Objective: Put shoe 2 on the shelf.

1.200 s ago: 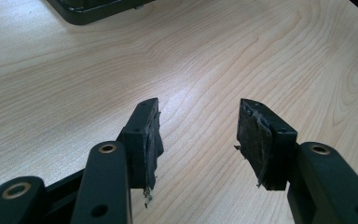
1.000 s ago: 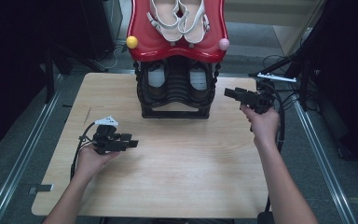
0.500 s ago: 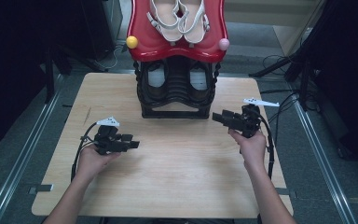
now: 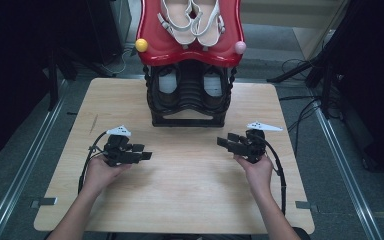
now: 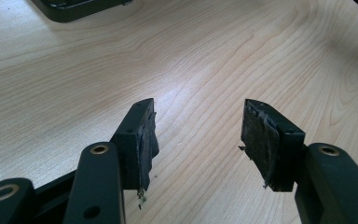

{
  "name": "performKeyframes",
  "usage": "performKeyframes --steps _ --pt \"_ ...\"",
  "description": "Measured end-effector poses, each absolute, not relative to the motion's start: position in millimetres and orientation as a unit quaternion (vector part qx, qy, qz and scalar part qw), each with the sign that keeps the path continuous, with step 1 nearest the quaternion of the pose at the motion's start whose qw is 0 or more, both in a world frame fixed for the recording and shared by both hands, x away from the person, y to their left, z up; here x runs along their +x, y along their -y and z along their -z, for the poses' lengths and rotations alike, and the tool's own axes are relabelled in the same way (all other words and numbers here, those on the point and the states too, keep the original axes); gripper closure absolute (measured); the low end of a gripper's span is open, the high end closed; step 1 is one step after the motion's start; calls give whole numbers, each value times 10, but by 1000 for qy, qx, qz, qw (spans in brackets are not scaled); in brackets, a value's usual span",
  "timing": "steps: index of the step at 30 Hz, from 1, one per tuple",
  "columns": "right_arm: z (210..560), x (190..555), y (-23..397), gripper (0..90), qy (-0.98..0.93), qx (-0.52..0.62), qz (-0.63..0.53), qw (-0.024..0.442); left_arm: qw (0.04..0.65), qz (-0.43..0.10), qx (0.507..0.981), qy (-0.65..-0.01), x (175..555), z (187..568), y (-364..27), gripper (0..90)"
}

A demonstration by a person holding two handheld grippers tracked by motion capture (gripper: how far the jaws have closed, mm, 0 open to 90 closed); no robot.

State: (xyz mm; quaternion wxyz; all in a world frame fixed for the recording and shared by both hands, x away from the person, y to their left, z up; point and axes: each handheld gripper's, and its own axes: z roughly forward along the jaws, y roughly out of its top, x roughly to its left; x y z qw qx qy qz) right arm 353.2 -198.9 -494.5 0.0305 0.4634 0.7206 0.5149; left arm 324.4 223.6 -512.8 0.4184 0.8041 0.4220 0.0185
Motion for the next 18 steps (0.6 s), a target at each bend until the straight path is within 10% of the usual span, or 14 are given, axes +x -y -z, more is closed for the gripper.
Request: performKeyframes --steps 18 --pt "5169 3505 1832 397 -744 453 -491 17 410 -23 811 -417 3220 5153 -2089 369"
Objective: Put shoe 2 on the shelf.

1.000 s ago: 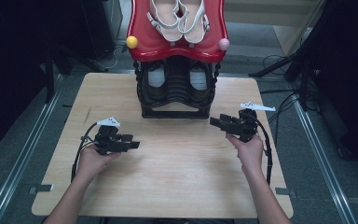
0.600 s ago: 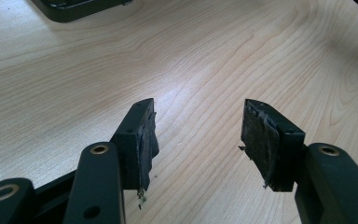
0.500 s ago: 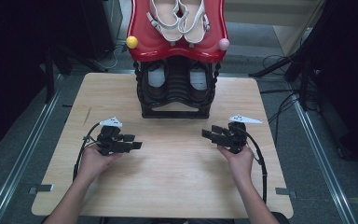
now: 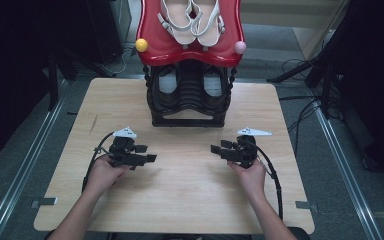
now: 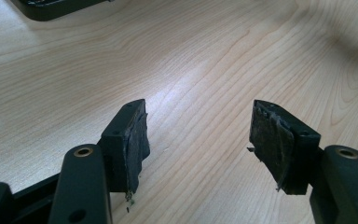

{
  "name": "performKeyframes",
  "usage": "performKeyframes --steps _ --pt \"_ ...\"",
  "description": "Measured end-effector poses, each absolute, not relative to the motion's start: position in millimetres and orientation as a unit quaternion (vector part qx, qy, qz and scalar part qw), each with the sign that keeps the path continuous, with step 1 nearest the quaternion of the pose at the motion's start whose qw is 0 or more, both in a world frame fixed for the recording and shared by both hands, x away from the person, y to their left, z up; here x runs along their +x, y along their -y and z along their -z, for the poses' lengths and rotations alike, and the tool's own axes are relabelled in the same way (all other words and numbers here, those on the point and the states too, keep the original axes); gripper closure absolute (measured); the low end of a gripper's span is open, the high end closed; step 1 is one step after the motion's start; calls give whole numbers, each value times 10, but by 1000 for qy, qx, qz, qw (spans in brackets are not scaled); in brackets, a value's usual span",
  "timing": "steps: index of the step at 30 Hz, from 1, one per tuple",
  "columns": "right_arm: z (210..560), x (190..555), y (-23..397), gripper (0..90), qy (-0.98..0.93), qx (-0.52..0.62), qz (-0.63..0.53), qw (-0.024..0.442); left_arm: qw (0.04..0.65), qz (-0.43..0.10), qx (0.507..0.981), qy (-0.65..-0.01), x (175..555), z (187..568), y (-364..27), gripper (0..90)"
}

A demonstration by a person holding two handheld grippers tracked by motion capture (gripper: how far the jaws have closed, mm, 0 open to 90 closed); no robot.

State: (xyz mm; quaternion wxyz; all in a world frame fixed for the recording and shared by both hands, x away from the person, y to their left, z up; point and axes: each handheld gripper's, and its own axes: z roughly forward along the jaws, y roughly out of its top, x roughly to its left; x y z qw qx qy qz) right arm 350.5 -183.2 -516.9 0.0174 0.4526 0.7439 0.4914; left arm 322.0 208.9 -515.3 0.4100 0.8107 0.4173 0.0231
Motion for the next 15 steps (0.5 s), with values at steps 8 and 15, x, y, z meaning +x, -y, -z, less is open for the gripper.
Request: performKeyframes --steps 8,15 --pt "5182 3509 1823 395 -748 452 -486 14 410 -22 811 -416 3220 5154 -2088 366" --pt "5258 3537 1763 384 -773 447 -451 -3 405 -22 816 -411 3230 5205 -2032 327"
